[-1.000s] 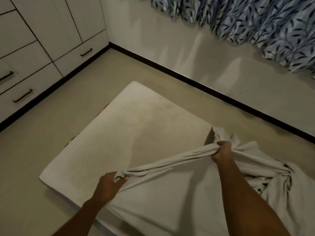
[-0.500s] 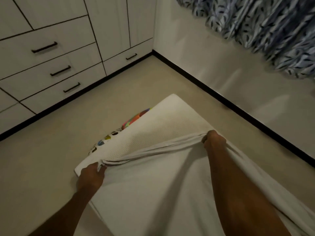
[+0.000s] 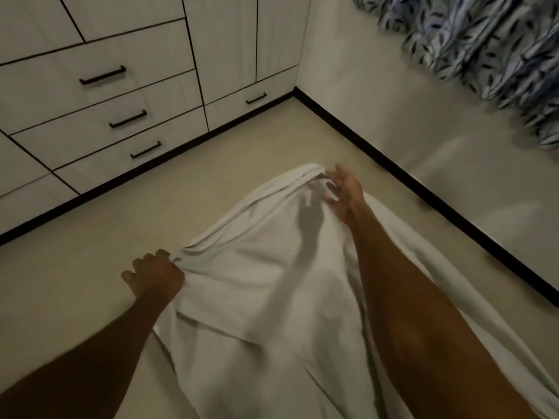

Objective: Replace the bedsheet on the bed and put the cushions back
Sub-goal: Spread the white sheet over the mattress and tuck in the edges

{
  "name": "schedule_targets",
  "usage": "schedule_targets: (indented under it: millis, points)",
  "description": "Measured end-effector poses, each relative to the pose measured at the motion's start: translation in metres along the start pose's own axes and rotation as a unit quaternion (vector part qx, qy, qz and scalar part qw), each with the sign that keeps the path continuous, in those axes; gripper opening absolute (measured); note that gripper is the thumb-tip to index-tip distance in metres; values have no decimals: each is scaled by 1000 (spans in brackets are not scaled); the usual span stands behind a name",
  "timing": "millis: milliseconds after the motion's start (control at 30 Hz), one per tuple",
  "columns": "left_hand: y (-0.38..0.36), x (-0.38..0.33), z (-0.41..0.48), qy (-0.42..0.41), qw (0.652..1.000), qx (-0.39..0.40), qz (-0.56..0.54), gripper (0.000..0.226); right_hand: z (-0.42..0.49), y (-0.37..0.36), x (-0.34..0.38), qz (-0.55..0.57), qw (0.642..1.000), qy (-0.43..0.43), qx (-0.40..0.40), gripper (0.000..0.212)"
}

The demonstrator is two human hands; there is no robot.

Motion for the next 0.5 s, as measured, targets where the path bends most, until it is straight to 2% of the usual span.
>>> schedule_targets:
  millis: [100,167,233,333,500]
  points:
    - [2,12,5,2,1000,-20,-1,53,-16,0,-42,-186,981,-53,9,41]
    - [-5,11,0,-23,1000,-5,11,64,-28,9,-77,-347,936,-58,21,43]
    - [-18,3,-11,-60,997,29,29,72,-41,17,-115,-460,884,-64,61,44]
    - [-44,-13,-35,-127,988,85,30,74,-71,27,-159,-537,832,-100,95,43]
    - [-78,-44,-93,-217,962,160,40,59,-131,38,-186,-589,791,-122,110,48]
Point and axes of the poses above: each hand's wrist, its own z-axis towards the middle knuckle, its own y-axis out of the back of the hand, x = y × z, the point moved 3 cm from there along z, towards the middle knuckle, and after that the axes turned 8 degrees about x, right-handed, at the moved point
